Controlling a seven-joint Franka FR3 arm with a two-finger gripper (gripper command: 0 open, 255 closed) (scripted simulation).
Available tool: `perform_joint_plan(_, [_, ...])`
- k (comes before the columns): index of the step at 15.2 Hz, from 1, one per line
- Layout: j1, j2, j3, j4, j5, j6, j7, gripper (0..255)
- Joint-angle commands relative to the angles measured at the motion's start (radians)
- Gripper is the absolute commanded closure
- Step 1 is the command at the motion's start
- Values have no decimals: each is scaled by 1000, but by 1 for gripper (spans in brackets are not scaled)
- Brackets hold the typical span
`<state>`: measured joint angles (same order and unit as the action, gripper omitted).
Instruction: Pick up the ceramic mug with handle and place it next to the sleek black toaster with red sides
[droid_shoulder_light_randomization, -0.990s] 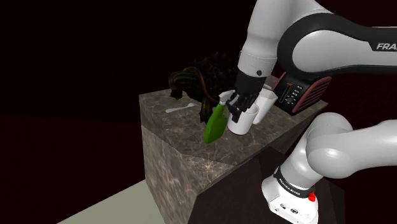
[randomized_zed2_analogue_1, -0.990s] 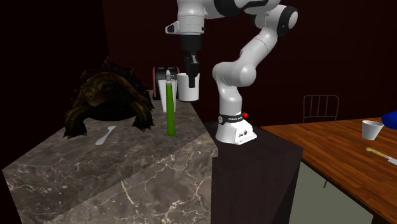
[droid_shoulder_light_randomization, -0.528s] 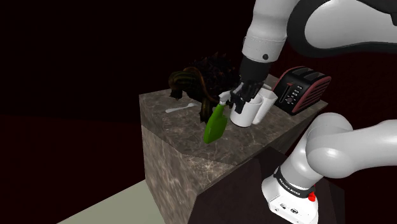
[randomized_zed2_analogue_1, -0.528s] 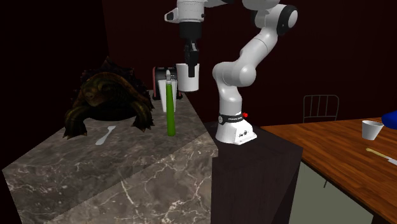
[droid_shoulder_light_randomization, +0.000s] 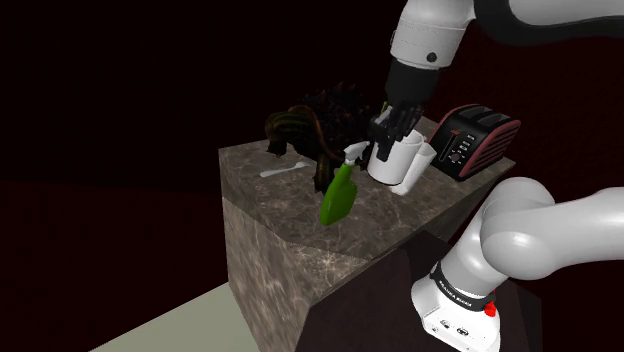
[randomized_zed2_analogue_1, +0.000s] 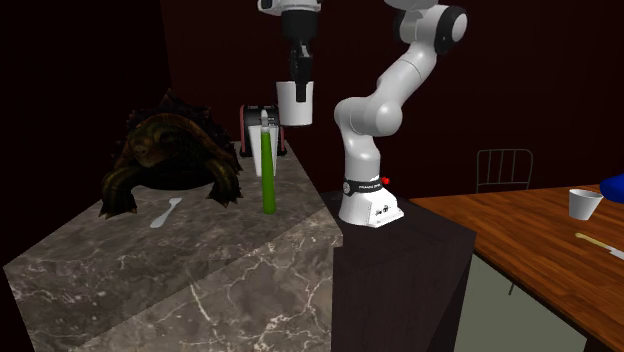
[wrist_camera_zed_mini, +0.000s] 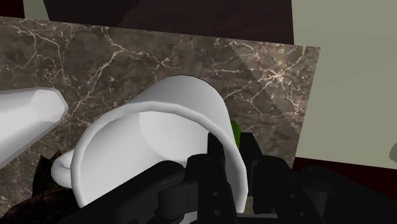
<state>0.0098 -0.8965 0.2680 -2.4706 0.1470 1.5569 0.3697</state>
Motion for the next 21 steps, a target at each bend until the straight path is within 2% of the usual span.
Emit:
perform_joint_plan(1, [-2, 9, -2, 29, -3, -21, 1, 255])
perform_joint_plan(16, [-20, 81, -25, 274, -30, -194, 2, 255])
perform_joint_plan(21, [-47, 78, -138, 253, -117, -180, -119, 255])
